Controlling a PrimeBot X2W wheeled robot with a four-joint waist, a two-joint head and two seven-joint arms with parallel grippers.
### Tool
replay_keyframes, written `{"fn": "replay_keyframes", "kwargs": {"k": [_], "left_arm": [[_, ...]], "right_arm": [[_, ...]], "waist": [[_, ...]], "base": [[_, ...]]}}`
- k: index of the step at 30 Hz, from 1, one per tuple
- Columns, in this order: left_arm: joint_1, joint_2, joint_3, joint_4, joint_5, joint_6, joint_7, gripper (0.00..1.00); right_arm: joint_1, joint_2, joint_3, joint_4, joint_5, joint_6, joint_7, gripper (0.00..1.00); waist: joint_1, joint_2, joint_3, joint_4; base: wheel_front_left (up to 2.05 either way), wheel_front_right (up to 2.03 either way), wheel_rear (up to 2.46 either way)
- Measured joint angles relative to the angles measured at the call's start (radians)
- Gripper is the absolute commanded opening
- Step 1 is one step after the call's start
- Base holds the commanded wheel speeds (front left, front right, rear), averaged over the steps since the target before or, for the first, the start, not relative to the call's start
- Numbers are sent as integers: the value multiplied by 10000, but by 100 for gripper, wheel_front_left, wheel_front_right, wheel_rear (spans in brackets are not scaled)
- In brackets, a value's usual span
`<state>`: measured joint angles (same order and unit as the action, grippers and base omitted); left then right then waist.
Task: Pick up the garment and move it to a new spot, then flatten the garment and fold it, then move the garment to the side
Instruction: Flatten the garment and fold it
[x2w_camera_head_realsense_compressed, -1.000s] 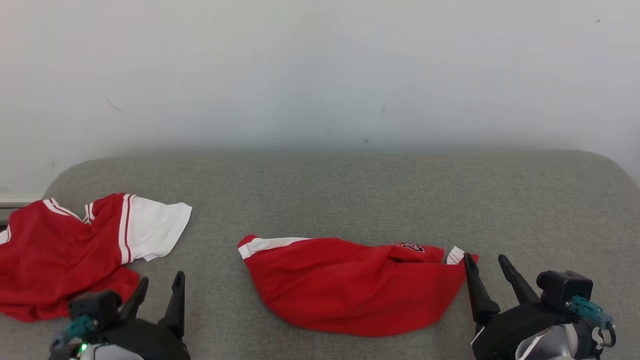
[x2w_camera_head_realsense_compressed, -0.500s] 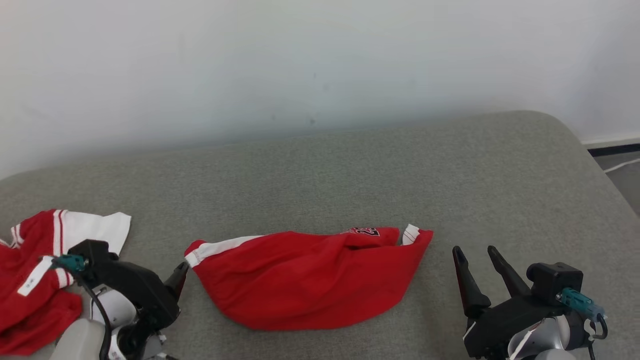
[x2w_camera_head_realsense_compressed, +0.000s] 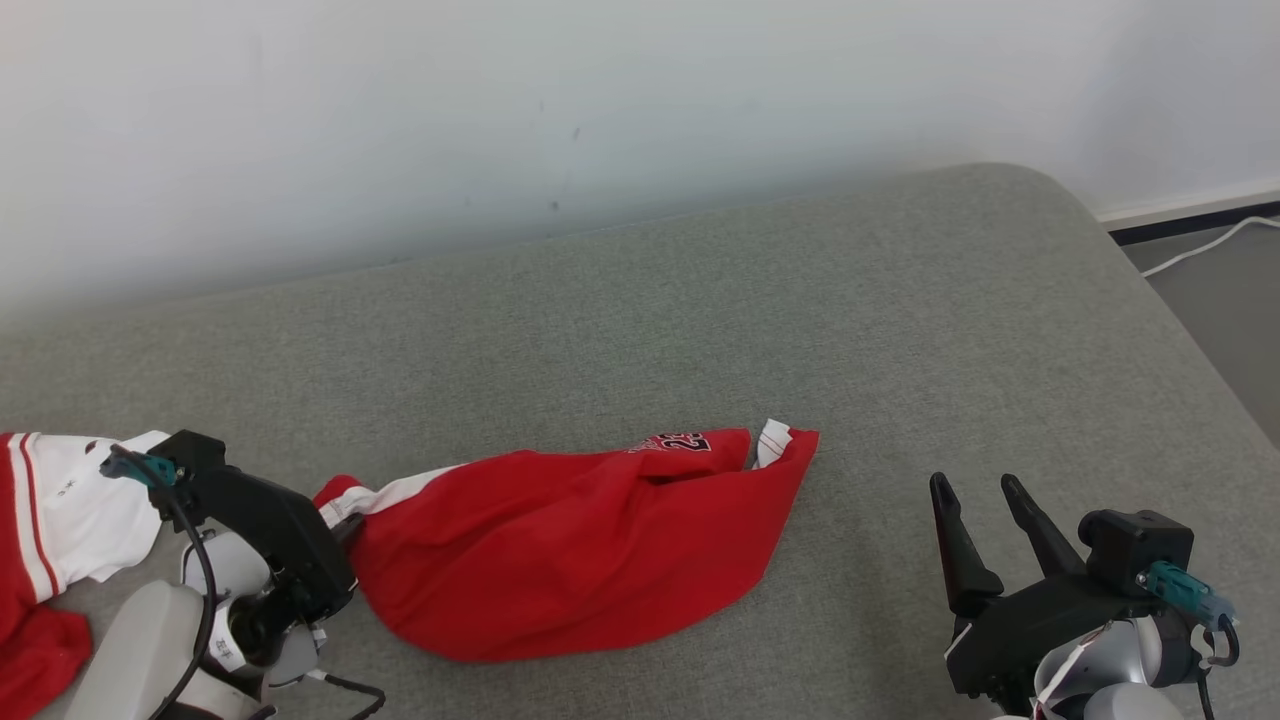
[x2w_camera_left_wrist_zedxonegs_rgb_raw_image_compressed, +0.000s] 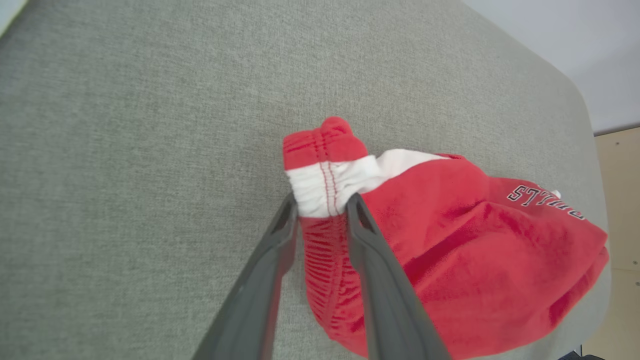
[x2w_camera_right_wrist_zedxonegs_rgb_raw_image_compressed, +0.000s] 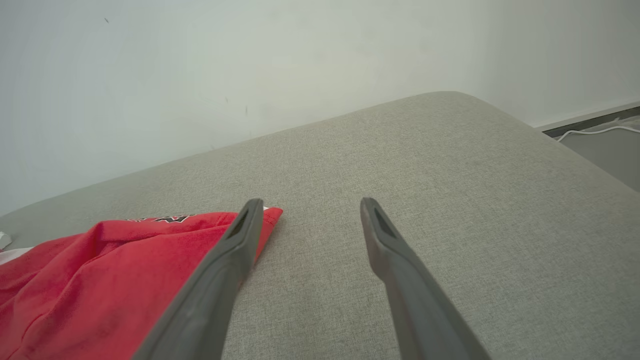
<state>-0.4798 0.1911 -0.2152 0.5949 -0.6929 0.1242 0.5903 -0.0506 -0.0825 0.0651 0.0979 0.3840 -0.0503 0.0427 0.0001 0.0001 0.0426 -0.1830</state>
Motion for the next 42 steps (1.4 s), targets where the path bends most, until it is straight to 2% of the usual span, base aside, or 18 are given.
{"fn": "replay_keyframes", "kwargs": {"k": [1, 3, 4, 11, 14, 19, 21, 25, 31, 37, 42], "left_arm": [[-32, -8, 2, 35, 19, 0, 4, 42], [-84, -35, 10, 113, 44, 0, 81, 11], [-135, -59, 12, 161, 46, 0, 81, 0], [-466, -188, 8, 380, 153, 0, 82, 0], [-573, -370, -46, 403, 257, 0, 81, 0], [-696, -608, -251, 546, 343, 2, 82, 0], [-876, -767, -349, 652, 376, 2, 86, 0], [-1120, -978, -545, 746, 426, -6, 88, 0], [-1254, -986, -702, 1001, 506, -111, 165, 0], [-1322, -1041, -846, 1101, 516, -199, 165, 0], [-1461, -1193, -938, 1250, 516, -288, 163, 0]], "right_arm": [[0, -10, -8, -4, 0, -23, -2, 100], [-2, -6, 4, -15, 0, -23, -19, 100], [-2, -6, 8, -15, 0, -23, -48, 100], [-42, -4, 102, 12, 15, 44, 21, 100], [-473, -69, 320, 115, 318, 416, 510, 100], [-2587, -286, 920, 807, 765, 1074, 2224, 100], [-3353, -245, 1005, 1285, 1018, 1118, 2922, 100], [-4271, -119, 1089, 2523, 1250, 903, 4151, 100], [-5001, 77, 1469, 4251, 1266, 456, 5405, 100], [-5456, 155, 1517, 5306, 1273, -130, 6080, 100], [-5581, 174, 1503, 5940, 1482, -305, 6393, 100]], "waist": [[0, 0, 10, 28], [0, 0, 24, 101], [0, 0, 29, 139], [0, 0, 51, 408], [0, 0, 81, 502], [0, 0, 170, 649], [1, 0, 200, 739], [0, 0, 262, 969], [0, 0, 371, 1427], [1, 0, 507, 1717], [0, 0, 590, 1920]], "base": [[0, 0, 0], [0, 0, 0], [0, 0, 0], [0, 0, 0], [0, 0, 0], [0, 0, 0], [0, 0, 0], [0, 0, 0], [0, 0, 0], [0, 0, 0], [0, 0, 0]]}}
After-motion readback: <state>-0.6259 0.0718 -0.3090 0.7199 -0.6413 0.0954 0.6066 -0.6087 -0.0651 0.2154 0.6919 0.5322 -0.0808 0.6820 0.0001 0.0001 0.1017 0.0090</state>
